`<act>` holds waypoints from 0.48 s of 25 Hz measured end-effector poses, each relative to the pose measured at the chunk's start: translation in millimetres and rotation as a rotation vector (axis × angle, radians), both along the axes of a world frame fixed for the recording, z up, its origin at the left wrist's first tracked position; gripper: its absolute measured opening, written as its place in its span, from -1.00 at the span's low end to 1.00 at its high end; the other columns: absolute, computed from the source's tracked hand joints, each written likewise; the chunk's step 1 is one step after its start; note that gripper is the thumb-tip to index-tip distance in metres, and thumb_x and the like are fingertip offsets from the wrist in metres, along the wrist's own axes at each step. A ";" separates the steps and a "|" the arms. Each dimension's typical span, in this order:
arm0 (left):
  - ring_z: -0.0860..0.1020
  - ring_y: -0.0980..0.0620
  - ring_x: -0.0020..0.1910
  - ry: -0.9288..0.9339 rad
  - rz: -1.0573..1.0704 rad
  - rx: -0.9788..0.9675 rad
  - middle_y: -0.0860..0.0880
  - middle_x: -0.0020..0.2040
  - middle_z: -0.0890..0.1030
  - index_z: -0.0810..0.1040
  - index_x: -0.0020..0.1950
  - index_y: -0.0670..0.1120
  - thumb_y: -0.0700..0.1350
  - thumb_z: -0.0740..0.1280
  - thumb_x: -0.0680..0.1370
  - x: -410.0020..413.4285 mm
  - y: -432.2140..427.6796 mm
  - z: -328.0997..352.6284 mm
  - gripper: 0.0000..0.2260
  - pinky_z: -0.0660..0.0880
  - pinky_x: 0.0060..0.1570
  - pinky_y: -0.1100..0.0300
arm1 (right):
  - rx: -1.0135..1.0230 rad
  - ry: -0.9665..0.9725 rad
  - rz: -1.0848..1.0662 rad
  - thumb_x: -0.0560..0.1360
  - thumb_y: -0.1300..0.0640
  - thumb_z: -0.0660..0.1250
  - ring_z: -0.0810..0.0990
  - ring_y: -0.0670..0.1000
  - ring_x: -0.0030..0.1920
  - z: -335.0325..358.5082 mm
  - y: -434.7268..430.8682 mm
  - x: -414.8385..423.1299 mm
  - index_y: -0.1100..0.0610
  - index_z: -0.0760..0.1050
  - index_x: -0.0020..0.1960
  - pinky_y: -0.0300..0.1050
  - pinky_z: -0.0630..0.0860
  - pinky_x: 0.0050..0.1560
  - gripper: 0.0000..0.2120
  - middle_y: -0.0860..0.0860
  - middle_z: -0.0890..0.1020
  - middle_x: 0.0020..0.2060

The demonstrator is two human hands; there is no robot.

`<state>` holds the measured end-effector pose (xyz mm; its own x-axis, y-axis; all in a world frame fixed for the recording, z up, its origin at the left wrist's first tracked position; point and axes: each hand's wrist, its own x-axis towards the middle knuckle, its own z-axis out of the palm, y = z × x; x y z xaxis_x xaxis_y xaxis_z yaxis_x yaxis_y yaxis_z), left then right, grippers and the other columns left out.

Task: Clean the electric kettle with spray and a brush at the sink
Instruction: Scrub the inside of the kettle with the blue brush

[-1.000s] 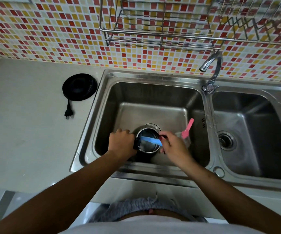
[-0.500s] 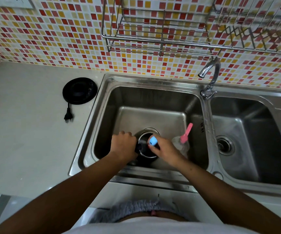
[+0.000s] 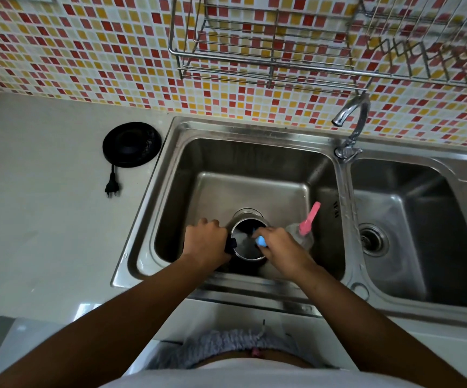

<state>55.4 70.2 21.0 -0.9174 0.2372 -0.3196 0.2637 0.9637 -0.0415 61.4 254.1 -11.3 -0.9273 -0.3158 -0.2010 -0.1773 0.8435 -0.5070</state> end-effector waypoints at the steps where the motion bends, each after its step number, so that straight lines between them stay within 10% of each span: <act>1: 0.51 -0.12 0.13 0.008 -0.010 -0.009 -0.06 0.10 0.58 0.59 0.13 -0.05 0.14 0.34 0.44 0.8 -0.3 -0.8 -0.63 0.45 -0.02 0.07 | 0.004 -0.005 -0.049 0.46 0.22 0.31 0.61 0.21 0.01 0.5 1.1 0.4 0.19 0.55 0.06 0.05 0.52 0.04 -0.81 0.19 0.65 -0.01; 12: 0.50 -0.10 0.13 0.033 -0.030 -0.026 -0.05 0.10 0.58 0.58 0.13 -0.06 0.15 0.32 0.46 5.4 -1.8 -3.1 -0.63 0.44 0.00 0.06 | -0.160 0.065 -0.145 0.40 0.30 0.37 0.63 0.15 0.02 -4.9 2.5 8.5 0.25 0.60 0.03 -0.16 0.47 0.10 -0.80 0.18 0.67 -0.01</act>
